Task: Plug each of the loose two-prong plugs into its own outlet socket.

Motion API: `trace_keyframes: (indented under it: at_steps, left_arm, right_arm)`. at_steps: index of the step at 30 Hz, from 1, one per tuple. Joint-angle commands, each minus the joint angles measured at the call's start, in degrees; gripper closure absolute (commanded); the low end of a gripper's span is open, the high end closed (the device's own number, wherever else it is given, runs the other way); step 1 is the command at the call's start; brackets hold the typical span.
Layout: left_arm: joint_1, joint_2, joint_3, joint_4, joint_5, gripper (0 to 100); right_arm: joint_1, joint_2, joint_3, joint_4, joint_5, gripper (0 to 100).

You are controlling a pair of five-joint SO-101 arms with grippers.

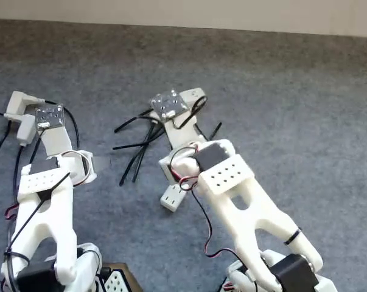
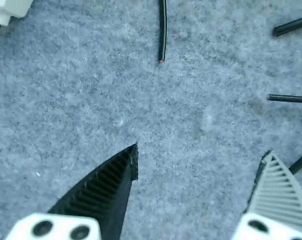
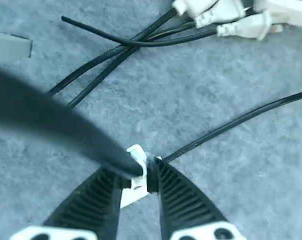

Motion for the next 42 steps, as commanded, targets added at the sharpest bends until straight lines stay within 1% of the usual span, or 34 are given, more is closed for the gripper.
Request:
trace_keyframes:
  at_steps: [1,4,8,13,16,24,26,30,42]
  left_arm:
    - [1.0,-1.7,-0.3,-0.7,-0.4,63]
    - [1.1,-1.7,-0.3,-0.8,-0.4,63]
    - [1.1,-1.7,-0.2,-0.8,-0.4,63]
    - [1.7,-1.7,0.7,-1.8,-0.4,63]
    - [2.0,-1.7,2.0,-4.4,-0.5,63]
    - [2.0,-1.7,2.1,-4.5,-0.5,63]
    - [2.0,-1.7,2.1,-4.5,-0.5,63]
    - [2.0,-1.7,2.1,-4.5,-0.5,63]
    - [2.0,-1.7,2.1,-4.6,-0.5,63]
  right_arm:
    - [-0.5,-0.7,3.0,-3.4,-2.5,99.3]
    - [-0.5,-1.9,4.4,-3.4,-4.2,99.3]
    - [0.0,-7.8,4.9,-2.9,-4.4,99.3]
    - [0.5,-13.0,6.5,0.7,-4.3,99.3]
    - [0.5,-12.6,6.5,0.7,-4.2,99.3]
    - [0.6,-7.8,6.7,0.5,-4.5,99.3]
    - [1.3,-7.2,6.7,0.7,-5.8,99.3]
    - [2.8,-7.3,6.7,0.7,-6.7,99.3]
    - [2.6,-7.5,9.3,0.4,-6.9,99.3]
